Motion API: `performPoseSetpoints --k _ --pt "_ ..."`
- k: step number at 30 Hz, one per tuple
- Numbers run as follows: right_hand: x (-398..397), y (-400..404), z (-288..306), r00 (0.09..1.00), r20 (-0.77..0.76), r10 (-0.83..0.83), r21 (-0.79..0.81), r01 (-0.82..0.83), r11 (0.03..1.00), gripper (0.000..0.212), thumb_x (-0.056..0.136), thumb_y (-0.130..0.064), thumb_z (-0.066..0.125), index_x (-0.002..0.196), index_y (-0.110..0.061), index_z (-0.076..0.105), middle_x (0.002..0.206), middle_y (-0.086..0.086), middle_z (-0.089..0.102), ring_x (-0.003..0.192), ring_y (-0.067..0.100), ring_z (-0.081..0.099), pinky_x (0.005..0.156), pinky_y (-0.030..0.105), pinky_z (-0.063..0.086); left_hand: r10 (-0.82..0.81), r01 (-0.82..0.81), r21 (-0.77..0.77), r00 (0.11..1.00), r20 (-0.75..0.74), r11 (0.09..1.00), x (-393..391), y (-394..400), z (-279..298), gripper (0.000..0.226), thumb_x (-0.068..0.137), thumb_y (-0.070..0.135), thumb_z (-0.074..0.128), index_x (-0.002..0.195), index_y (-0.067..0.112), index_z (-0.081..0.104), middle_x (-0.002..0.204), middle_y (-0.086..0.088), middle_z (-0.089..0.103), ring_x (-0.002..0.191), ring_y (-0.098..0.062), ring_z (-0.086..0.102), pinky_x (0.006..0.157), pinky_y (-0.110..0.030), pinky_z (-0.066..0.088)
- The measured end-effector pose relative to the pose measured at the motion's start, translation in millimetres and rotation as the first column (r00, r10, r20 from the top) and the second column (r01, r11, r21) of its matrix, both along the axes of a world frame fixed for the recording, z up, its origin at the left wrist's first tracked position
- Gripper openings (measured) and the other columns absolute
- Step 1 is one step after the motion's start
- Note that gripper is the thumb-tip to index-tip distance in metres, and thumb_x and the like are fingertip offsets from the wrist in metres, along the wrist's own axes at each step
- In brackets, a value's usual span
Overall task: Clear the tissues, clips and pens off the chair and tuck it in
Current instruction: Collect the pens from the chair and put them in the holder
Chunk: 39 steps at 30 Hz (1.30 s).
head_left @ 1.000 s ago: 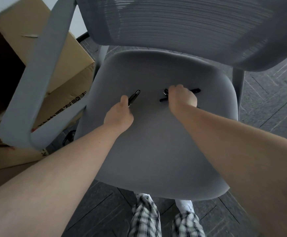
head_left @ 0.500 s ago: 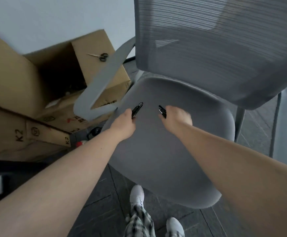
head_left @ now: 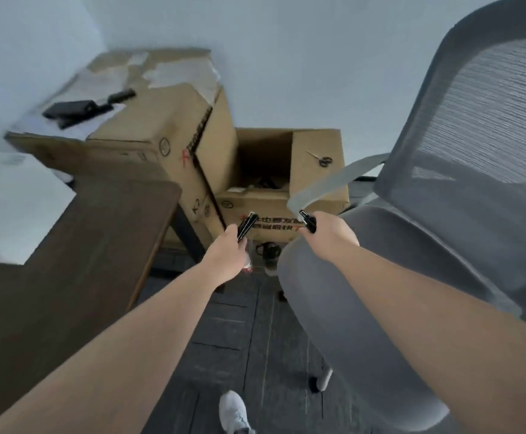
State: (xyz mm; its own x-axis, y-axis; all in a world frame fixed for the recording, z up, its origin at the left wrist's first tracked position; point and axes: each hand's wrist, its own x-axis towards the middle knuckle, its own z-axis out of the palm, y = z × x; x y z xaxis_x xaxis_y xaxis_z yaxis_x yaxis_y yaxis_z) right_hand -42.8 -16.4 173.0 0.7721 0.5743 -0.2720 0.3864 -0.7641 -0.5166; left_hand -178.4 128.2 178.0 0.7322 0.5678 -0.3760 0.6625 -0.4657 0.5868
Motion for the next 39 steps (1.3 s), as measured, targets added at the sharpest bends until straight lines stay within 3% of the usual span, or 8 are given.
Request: performPoseSetpoints --k 9,16,20,24,27,31,34,39 --pt "-126.5 137.2 41.4 0.952 -0.004 0.306 0.081 -0.304 0.949 0.021 0.094 -0.035 0.055 0.096 -0.015 0.053 0.083 0.002 0.057 0.082 0.025 0.059 0.071 0.037 0.051 0.322 -0.324 0.069 0.946 0.034 0.944 -152.4 77.6 44.1 0.021 0.1 0.023 0.035 0.11 0.005 0.041 0.071 -0.005 0.045 0.056 -0.018 0.042 0.05 -0.03 0.034" --pt "-247.0 218.5 56.8 0.889 -0.073 0.452 0.175 -0.435 0.883 0.025 0.094 -0.034 0.057 0.081 -0.018 0.044 0.07 -0.005 0.045 0.066 0.014 0.048 0.053 0.025 0.033 0.568 -0.578 0.035 0.809 0.151 0.815 -274.7 122.2 67.3 0.018 0.099 0.023 0.036 0.105 0.007 0.042 0.079 -0.008 0.051 0.061 -0.02 0.043 0.058 -0.033 0.036" --pt "-314.0 253.9 64.9 0.841 -0.114 0.528 0.21 -0.499 0.841 0.024 0.093 -0.031 0.06 0.106 -0.012 0.053 0.088 0.0 0.056 0.086 0.021 0.051 0.073 0.028 0.039 0.706 -0.722 -0.036 0.664 0.246 0.691 -343.1 146.6 73.4 0.022 0.098 0.022 0.036 0.104 0.002 0.043 0.09 -0.012 0.05 0.069 -0.022 0.041 0.063 -0.034 0.036" --pt "-376.5 280.5 68.9 0.806 -0.139 0.575 0.248 -0.534 0.808 0.037 0.091 -0.028 0.063 0.121 -0.009 0.054 0.115 0.008 0.062 0.108 0.027 0.057 0.08 0.028 0.039 0.732 -0.772 0.062 0.622 0.279 0.633 -398.4 160.8 70.0 0.014 0.099 0.02 0.038 0.085 0.018 0.04 0.092 -0.013 0.053 0.083 -0.026 0.049 0.076 -0.034 0.039" --pt "-417.9 296.4 68.5 0.767 -0.144 0.625 0.263 -0.579 0.772 0.039 0.091 -0.028 0.063 0.123 -0.009 0.053 0.117 0.009 0.062 0.112 0.028 0.057 0.084 0.029 0.04 0.797 -0.816 -0.072 0.536 0.277 0.574 -434.8 164.0 62.3 0.019 0.099 0.021 0.037 0.083 0.01 0.041 0.086 -0.014 0.046 0.075 -0.025 0.042 0.068 -0.035 0.036" --pt "-461.6 315.8 66.5 0.739 -0.149 0.657 0.315 -0.594 0.74 0.021 0.09 -0.029 0.063 0.097 -0.013 0.052 0.097 0.005 0.059 0.096 0.025 0.057 0.077 0.027 0.036 0.834 -0.856 -0.118 0.445 0.328 0.503 -469.7 169.2 57.5 0.024 0.098 0.023 0.037 0.102 0.0 0.041 0.084 -0.011 0.046 0.072 -0.023 0.041 0.064 -0.037 0.037" --pt "-491.1 327.8 61.7 0.743 -0.19 0.641 0.385 -0.544 0.745 0.029 0.089 -0.031 0.064 0.073 -0.02 0.042 0.074 -0.004 0.05 0.079 0.02 0.05 0.072 0.029 0.037 0.852 -0.875 -0.185 0.355 0.384 0.448 -488.0 173.0 52.7 0.019 0.099 0.023 0.038 0.101 0.005 0.044 0.083 -0.009 0.048 0.074 -0.02 0.045 0.07 -0.037 0.042" --pt "-533.8 339.6 52.9 0.744 -0.314 0.59 0.484 -0.41 0.773 0.036 0.086 -0.038 0.066 0.067 -0.024 0.038 0.068 -0.006 0.046 0.067 0.015 0.046 0.058 0.025 0.036 0.886 -0.853 -0.356 0.228 0.404 0.382 -506.3 175.0 36.4 0.01 0.098 0.023 0.039 0.098 0.014 0.044 0.079 -0.001 0.049 0.073 -0.016 0.046 0.073 -0.035 0.046"
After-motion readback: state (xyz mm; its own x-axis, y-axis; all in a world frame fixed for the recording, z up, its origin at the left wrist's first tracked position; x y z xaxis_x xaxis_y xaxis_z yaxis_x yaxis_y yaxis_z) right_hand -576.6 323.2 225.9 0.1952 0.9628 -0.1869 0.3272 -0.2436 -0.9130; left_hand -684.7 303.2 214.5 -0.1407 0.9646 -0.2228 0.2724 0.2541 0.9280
